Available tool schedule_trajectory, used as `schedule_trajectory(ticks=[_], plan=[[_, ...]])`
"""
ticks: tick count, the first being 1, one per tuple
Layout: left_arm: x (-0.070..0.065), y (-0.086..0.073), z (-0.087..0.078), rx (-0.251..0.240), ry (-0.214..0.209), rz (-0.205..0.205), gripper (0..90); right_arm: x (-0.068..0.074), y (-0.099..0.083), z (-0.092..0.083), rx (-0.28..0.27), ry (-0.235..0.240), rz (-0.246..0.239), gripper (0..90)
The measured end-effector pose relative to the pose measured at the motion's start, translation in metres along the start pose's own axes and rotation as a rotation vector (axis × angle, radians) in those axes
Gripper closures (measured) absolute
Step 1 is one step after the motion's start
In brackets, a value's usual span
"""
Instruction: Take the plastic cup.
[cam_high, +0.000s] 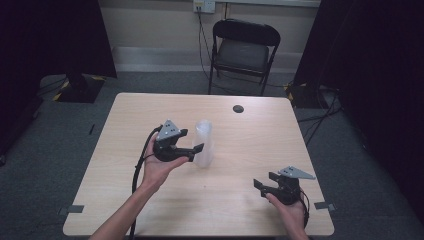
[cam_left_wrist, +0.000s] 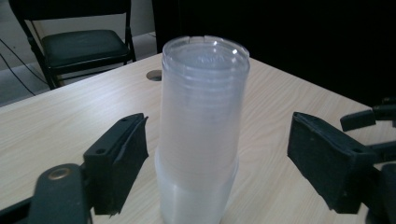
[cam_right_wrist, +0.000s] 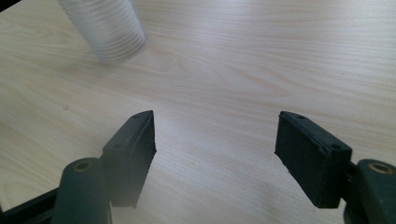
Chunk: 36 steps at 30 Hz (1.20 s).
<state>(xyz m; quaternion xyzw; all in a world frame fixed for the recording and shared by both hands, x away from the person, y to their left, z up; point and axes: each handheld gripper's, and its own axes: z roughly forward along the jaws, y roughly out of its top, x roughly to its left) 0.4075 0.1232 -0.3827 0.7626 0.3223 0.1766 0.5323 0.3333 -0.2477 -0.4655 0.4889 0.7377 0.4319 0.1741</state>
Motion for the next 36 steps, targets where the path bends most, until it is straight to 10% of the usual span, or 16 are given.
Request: schedule_trajectory(ticks=[36], plan=[[0.011, -0.012, 0.070, 0.066, 0.034, 0.015, 15.9, 0.000, -0.001, 0.000, 0.004, 0.013, 0.002, 28.5]])
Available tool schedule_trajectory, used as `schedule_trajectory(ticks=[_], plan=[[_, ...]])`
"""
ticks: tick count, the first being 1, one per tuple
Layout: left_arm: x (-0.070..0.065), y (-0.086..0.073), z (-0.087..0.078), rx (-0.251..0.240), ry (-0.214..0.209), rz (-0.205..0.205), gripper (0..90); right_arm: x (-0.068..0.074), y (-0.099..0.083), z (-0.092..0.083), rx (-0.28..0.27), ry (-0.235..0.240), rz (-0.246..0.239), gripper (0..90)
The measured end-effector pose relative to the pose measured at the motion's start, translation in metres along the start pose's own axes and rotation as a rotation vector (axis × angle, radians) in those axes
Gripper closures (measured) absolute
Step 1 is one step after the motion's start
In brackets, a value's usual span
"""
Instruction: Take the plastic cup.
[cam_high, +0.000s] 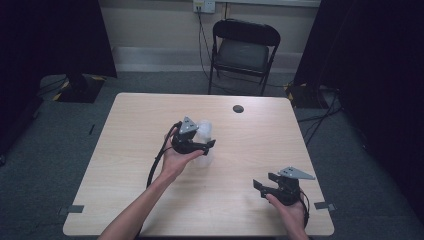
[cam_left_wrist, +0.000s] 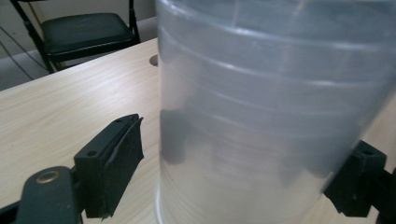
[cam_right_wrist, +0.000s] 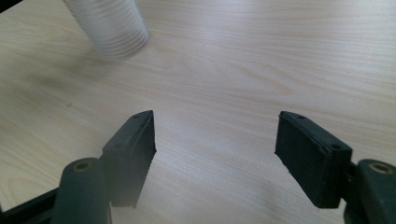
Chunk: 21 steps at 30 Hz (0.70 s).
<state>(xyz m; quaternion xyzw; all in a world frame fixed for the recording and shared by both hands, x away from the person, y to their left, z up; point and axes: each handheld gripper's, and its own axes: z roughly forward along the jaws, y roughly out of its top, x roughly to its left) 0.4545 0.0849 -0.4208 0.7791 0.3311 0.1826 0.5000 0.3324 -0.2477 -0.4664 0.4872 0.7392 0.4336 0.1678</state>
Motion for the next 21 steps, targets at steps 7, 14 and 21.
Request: schedule_trajectory(ticks=[7, 14, 21], plan=[[-0.0008, 0.0026, -0.0022, -0.013, 0.009, 0.013, 15.7, 0.0006, 0.0003, 0.0003, -0.001, 0.002, -0.004, 28.5], [-0.0030, 0.0014, -0.0016, -0.002, 0.006, 0.028, 27.6, 0.0005, 0.0000, -0.0003, 0.001, 0.001, 0.003, 28.4], [-0.0040, 0.0034, -0.0044, -0.022, 0.007, 0.021, 30.9, -0.0001, 0.0000, -0.0002, -0.001, 0.002, 0.002, 28.5]])
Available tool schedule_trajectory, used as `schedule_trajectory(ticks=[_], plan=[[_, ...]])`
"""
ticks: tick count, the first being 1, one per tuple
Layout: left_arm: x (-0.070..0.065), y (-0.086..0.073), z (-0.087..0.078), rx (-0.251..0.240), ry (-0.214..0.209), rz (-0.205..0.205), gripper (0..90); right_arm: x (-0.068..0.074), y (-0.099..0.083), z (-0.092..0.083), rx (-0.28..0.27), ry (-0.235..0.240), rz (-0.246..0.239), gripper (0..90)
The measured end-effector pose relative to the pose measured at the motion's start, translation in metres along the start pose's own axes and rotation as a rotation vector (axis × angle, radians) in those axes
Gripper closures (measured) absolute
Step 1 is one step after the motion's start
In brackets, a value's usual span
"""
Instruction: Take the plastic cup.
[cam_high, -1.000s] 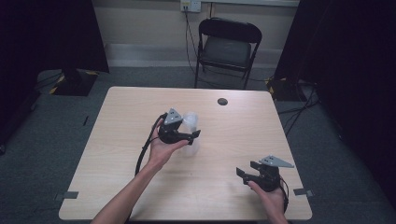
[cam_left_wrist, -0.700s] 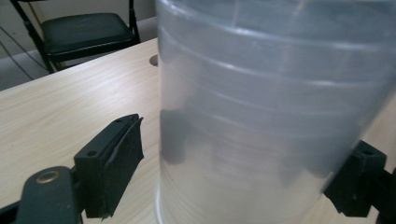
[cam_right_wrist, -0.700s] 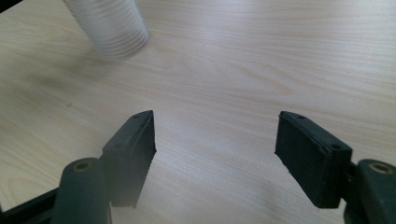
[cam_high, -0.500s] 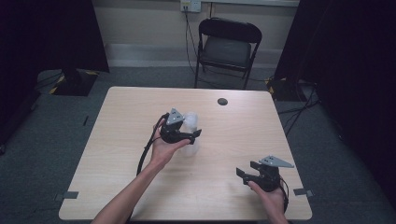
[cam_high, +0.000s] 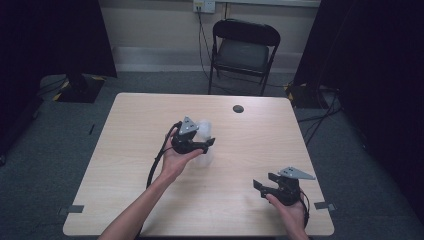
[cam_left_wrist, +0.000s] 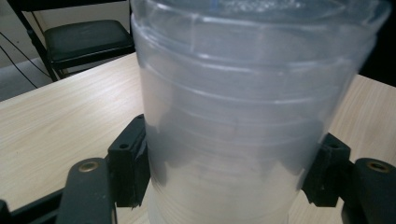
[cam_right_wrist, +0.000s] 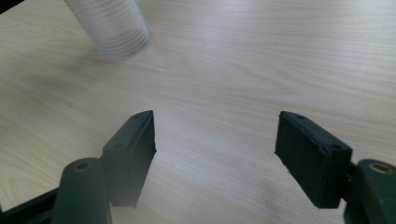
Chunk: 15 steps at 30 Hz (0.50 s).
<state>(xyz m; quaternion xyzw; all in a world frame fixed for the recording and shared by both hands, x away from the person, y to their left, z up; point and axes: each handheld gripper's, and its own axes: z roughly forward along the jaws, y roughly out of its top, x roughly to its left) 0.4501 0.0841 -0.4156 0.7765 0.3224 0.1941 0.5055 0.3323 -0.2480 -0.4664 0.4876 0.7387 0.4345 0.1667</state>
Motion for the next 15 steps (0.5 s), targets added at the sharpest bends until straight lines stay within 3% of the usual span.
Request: schedule_trajectory(ticks=[10, 15], plan=[[0.0007, 0.0020, -0.0040, -0.011, 0.003, -0.007, 31.0, -0.0004, 0.0004, -0.0008, -0.002, -0.003, -0.002, 28.4], [-0.0028, 0.0052, -0.0045, -0.008, 0.010, 0.011, 31.0, -0.0004, 0.0005, 0.0005, -0.001, 0.000, 0.004, 28.4]])
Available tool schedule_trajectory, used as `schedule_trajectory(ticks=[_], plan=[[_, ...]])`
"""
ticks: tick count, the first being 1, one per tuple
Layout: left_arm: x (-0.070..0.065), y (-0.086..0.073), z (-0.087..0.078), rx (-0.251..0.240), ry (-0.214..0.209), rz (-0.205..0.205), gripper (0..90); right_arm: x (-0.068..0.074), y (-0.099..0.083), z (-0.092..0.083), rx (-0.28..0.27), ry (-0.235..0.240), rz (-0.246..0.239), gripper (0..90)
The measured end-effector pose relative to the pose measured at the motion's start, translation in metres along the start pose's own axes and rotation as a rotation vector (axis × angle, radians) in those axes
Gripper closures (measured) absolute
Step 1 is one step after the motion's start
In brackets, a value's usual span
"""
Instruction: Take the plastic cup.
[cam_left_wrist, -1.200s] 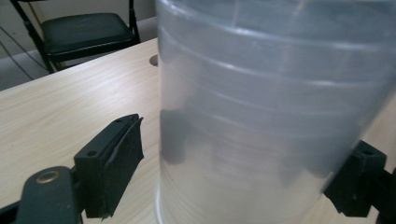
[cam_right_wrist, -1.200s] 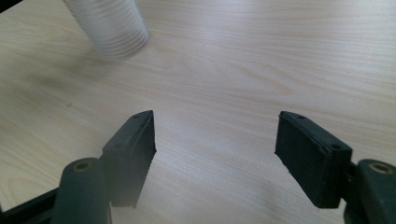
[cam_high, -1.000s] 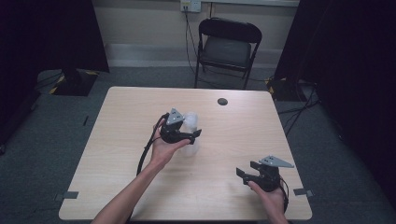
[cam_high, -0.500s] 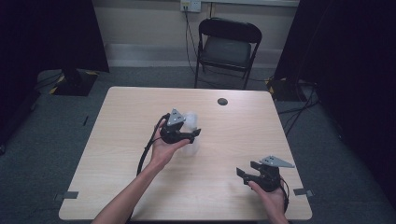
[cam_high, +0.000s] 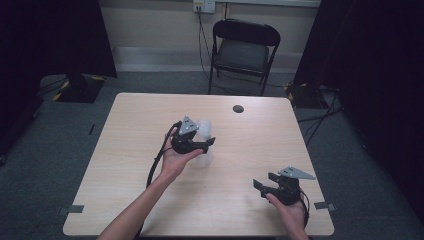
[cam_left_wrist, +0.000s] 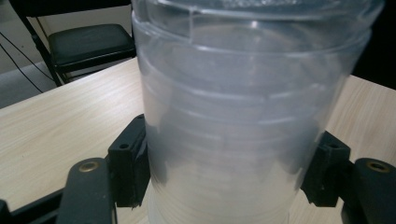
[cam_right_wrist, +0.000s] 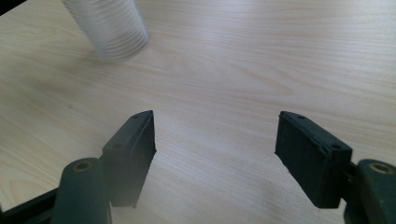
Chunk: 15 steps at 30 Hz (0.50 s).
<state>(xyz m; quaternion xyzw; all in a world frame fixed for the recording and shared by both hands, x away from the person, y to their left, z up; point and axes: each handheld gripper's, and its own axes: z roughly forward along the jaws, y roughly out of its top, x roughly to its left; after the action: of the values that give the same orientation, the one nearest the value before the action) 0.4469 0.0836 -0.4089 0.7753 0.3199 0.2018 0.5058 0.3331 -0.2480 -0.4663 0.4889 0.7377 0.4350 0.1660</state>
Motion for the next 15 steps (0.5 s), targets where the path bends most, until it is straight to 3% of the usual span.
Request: schedule_trajectory(ticks=[3, 15], plan=[[0.001, 0.005, -0.002, -0.017, -0.014, -0.008, 31.0, 0.001, 0.000, 0.000, -0.002, 0.001, -0.006, 28.4], [0.002, 0.014, -0.012, -0.060, 0.007, -0.020, 32.5, 0.000, 0.001, -0.001, -0.004, 0.000, 0.001, 28.5]])
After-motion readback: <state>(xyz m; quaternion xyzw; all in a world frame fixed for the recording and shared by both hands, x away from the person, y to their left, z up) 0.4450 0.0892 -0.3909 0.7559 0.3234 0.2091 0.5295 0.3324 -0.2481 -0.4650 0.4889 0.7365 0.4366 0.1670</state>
